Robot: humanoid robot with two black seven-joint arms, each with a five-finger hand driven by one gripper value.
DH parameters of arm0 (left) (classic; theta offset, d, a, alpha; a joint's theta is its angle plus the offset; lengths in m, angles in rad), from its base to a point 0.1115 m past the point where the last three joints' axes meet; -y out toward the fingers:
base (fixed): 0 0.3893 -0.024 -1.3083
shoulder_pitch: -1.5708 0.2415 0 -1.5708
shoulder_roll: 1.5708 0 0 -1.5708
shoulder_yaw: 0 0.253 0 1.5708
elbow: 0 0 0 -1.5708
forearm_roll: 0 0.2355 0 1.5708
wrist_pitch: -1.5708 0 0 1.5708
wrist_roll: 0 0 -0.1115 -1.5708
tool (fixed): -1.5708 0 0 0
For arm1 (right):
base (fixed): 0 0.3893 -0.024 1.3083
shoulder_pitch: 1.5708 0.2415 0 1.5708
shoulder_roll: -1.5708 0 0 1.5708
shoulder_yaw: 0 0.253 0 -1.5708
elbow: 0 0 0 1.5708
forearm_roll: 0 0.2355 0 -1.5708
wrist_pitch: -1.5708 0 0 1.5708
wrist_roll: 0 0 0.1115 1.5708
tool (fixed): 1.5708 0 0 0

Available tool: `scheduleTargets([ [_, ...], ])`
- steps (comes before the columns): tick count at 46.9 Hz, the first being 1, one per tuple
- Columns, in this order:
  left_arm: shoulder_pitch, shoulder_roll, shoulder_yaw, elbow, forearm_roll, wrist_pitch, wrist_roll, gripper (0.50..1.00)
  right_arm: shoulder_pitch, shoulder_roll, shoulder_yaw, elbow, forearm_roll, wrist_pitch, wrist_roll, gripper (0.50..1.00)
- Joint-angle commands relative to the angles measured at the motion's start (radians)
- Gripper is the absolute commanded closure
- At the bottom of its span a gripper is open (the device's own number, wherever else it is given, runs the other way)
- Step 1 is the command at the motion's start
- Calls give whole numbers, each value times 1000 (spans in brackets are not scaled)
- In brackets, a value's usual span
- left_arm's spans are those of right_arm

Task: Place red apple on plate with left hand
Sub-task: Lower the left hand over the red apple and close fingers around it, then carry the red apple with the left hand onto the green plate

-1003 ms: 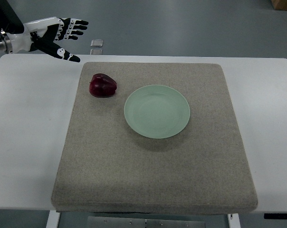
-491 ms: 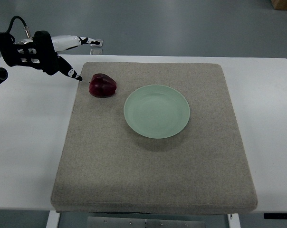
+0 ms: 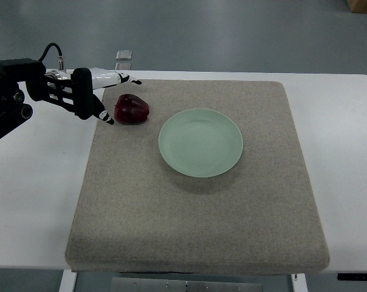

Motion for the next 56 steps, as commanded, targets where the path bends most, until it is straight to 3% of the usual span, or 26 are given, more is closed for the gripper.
scheduleTargets([
  [1, 2, -20, 0, 15, 0, 0, 0, 508, 0, 0, 0, 0, 0, -1, 0, 536],
  [31, 22, -97, 15, 77, 37, 15, 2, 540, 0, 0, 0, 0, 0, -1, 0, 538],
  [40, 22, -97, 17, 77, 43, 15, 2, 671, 0, 0, 0, 1, -1, 1, 0, 536],
  [51, 19, -97, 15, 67, 63, 15, 2, 1000, 0, 0, 0, 0, 0, -1, 0, 536],
  [56, 10, -93, 14, 54, 63, 14, 2, 1000, 0, 0, 0, 0, 0, 1, 0, 536],
])
